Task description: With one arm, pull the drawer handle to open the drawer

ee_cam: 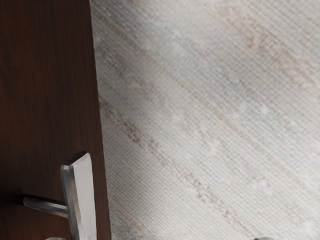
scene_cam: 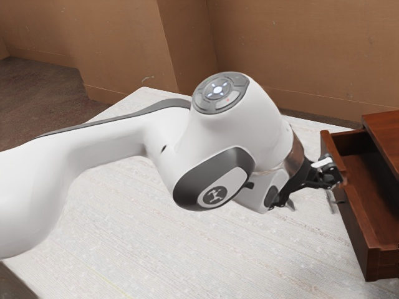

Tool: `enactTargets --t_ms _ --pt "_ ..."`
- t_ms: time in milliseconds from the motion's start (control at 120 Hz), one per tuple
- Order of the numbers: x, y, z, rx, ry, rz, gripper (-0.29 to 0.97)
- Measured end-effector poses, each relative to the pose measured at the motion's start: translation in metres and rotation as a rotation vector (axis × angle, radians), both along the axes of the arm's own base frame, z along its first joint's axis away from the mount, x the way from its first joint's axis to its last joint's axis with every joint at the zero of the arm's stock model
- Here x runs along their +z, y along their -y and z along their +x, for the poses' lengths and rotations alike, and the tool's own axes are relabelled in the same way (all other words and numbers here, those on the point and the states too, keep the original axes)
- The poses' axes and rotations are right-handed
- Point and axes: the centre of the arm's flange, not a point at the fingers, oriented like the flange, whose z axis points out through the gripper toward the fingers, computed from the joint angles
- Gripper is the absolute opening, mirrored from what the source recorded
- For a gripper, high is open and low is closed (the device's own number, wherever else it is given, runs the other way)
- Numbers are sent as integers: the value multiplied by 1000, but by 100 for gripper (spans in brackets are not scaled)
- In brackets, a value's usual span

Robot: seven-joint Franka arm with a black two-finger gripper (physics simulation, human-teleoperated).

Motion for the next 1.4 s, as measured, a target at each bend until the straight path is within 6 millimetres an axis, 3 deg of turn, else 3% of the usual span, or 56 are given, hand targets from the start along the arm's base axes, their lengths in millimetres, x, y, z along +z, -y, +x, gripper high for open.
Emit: enactTargets --t_ms 333,600,667,733,892,1000,1183,1400 --pt "-3 10 -14 -26 1 13 64" --pt "3 -8 -30 -11 15 33 67" --pt "10 -6 -20 -8 32 20 67" --pt "6 -2 -5 -6 31 12 67" --pt "-32 -14 22 25 -16 23 70" --pt "-41 -16 25 29 -25 24 70" --pt "-32 -29 9 41 -16 29 63" --pt "-33 -44 -10 50 -14 53 66"
